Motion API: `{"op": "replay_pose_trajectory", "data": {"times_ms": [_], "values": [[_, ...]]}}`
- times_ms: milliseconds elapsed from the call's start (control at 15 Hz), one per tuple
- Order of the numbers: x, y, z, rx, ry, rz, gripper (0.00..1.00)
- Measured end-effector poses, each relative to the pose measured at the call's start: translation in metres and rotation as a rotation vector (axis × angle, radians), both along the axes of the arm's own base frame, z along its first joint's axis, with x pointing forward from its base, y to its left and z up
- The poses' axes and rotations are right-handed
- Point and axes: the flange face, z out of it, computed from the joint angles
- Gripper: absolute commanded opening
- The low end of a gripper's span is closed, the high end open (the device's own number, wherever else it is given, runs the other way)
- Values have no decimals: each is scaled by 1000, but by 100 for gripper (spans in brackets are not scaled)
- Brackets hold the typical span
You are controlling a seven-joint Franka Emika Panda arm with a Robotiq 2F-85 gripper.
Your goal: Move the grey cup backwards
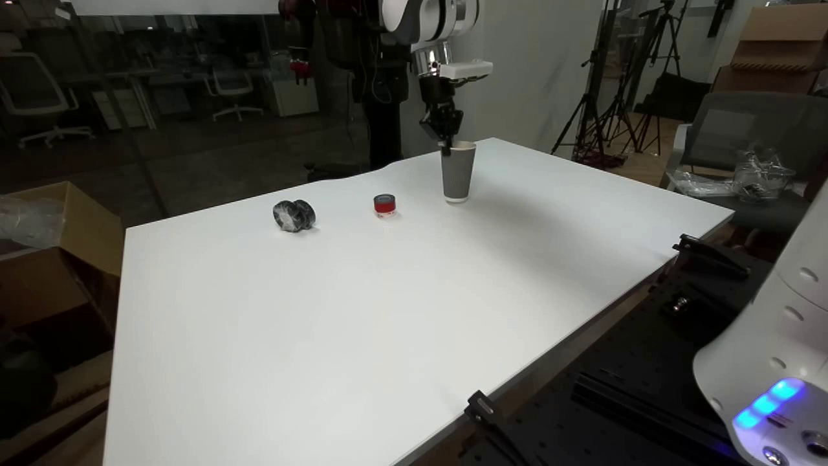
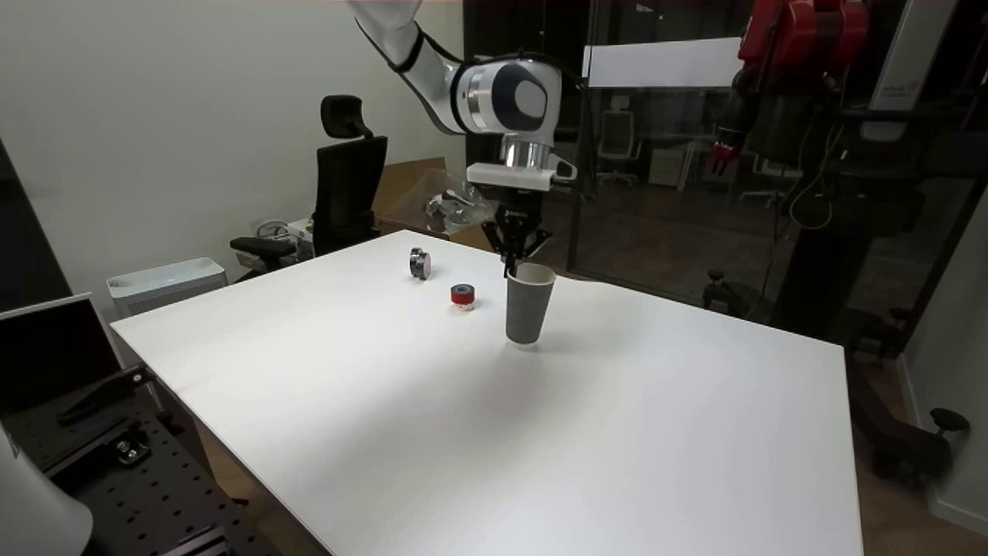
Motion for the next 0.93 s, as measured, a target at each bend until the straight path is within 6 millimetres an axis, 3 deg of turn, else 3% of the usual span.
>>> {"op": "replay_pose_trajectory", "data": {"times_ms": [667, 933], "values": [[6, 0, -1, -4, 7, -12, 96], [10, 2, 8, -7, -9, -8, 100]]}}
